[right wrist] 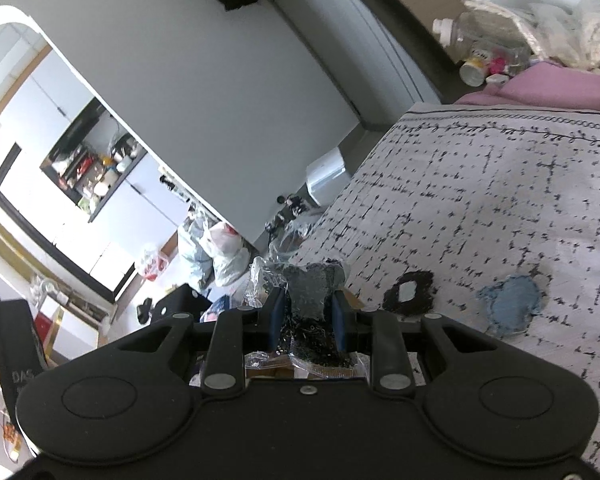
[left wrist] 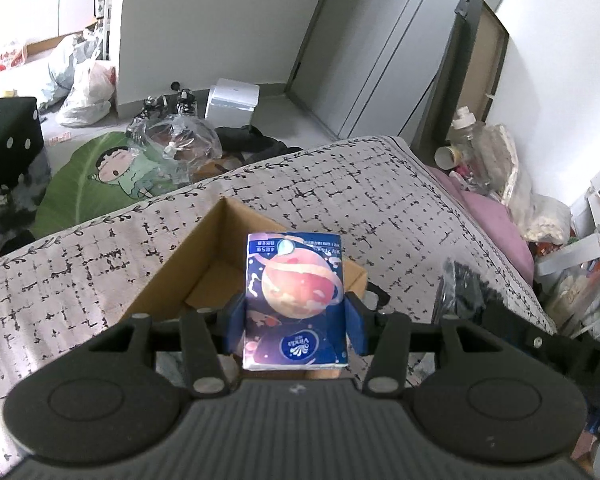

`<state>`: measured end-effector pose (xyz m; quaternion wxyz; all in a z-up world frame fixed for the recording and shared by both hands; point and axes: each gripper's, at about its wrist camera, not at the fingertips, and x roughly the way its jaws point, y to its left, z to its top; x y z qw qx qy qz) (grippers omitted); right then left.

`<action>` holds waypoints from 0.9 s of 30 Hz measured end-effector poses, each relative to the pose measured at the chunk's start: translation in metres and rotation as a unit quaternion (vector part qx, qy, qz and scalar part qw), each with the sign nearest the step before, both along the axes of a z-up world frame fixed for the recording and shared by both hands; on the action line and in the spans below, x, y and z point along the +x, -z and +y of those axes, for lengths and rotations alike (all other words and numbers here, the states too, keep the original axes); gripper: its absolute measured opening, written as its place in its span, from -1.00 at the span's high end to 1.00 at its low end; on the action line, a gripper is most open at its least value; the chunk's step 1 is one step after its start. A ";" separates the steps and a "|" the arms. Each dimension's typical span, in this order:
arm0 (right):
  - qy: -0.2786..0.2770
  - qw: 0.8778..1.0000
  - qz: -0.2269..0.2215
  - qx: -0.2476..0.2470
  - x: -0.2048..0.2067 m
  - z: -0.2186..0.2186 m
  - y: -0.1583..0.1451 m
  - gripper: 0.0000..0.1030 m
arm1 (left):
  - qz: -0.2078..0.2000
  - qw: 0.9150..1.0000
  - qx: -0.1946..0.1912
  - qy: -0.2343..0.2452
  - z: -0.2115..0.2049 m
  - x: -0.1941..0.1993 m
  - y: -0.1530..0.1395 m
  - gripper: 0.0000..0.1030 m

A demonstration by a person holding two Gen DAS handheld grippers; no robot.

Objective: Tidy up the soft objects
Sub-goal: 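Open the left gripper over the box while the right gripper releases the plastic bag into it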

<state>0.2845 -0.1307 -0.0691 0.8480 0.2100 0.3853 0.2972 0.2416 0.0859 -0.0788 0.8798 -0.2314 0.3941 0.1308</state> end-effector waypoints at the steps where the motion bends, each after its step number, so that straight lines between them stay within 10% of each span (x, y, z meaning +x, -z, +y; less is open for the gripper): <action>1: -0.001 1.000 0.001 -0.003 0.000 0.003 0.001 0.51 | 0.000 1.000 -0.002 0.001 0.003 0.001 0.002 0.04; 27: -0.020 0.998 0.021 -0.056 0.006 0.060 0.029 0.51 | 0.029 0.999 -0.030 0.007 0.050 0.025 0.048 -0.04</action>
